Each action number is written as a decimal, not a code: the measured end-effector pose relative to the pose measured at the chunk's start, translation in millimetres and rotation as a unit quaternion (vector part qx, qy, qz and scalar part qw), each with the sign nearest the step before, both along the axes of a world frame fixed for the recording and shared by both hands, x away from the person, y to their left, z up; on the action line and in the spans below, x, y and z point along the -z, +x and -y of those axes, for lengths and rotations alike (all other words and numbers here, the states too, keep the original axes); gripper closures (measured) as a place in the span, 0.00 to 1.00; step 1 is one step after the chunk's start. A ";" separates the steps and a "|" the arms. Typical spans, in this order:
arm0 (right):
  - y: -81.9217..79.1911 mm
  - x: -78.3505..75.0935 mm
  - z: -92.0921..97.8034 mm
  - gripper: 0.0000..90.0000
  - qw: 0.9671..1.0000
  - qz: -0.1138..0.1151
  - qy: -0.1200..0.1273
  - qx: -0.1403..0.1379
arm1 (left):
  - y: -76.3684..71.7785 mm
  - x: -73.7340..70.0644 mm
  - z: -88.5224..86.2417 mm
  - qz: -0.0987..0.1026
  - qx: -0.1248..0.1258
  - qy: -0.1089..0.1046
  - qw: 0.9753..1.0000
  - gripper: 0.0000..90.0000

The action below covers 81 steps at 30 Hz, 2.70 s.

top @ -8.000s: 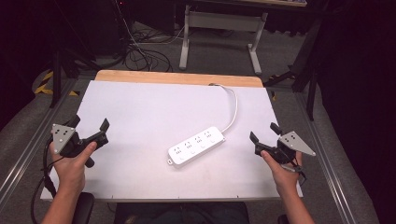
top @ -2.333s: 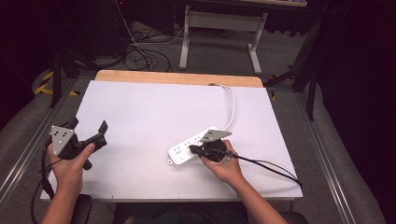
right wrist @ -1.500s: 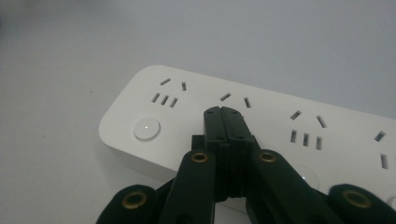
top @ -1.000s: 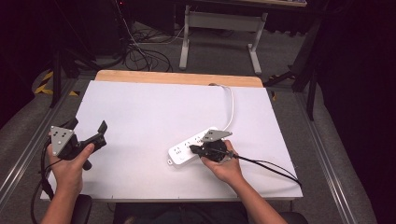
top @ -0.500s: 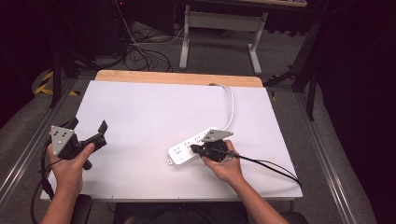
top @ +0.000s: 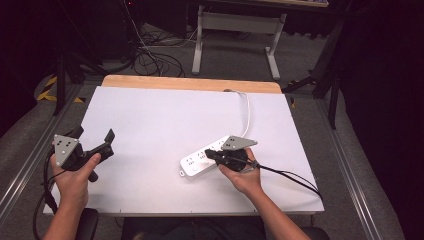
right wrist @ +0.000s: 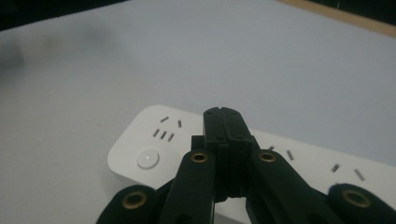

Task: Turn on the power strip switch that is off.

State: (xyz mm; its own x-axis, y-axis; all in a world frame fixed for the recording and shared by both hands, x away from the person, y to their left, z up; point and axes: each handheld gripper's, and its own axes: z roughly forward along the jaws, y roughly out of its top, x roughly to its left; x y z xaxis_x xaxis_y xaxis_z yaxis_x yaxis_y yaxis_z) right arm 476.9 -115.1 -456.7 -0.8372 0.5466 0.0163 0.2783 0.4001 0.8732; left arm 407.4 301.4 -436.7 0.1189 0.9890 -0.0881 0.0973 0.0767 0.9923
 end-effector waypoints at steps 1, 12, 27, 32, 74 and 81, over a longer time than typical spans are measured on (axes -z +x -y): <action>-0.4 -3.0 2.0 1.00 1.000 0.008 0.007 0.001 | 0.0 0.0 0.1 0.000 0.000 0.000 1.000 0.05; -0.9 -32.4 42.0 1.00 0.990 0.077 0.115 0.031 | 0.2 0.0 0.6 0.000 0.000 -0.001 1.000 0.05; -9.0 -51.5 116.7 1.00 0.969 0.130 0.199 0.072 | 0.3 -0.3 0.3 0.001 0.000 -0.002 1.000 0.05; -11.7 -55.2 132.1 1.00 0.961 0.140 0.221 0.087 | 0.4 -0.4 0.1 0.000 0.000 -0.004 1.000 0.05; -13.2 -43.6 136.1 0.19 0.963 0.137 0.210 0.099 | 0.7 -0.5 0.7 0.001 0.000 -0.004 1.000 0.05; -9.7 -40.7 136.2 0.07 0.961 0.142 0.198 0.133 | 0.4 -0.6 0.7 0.001 0.000 -0.003 1.000 0.06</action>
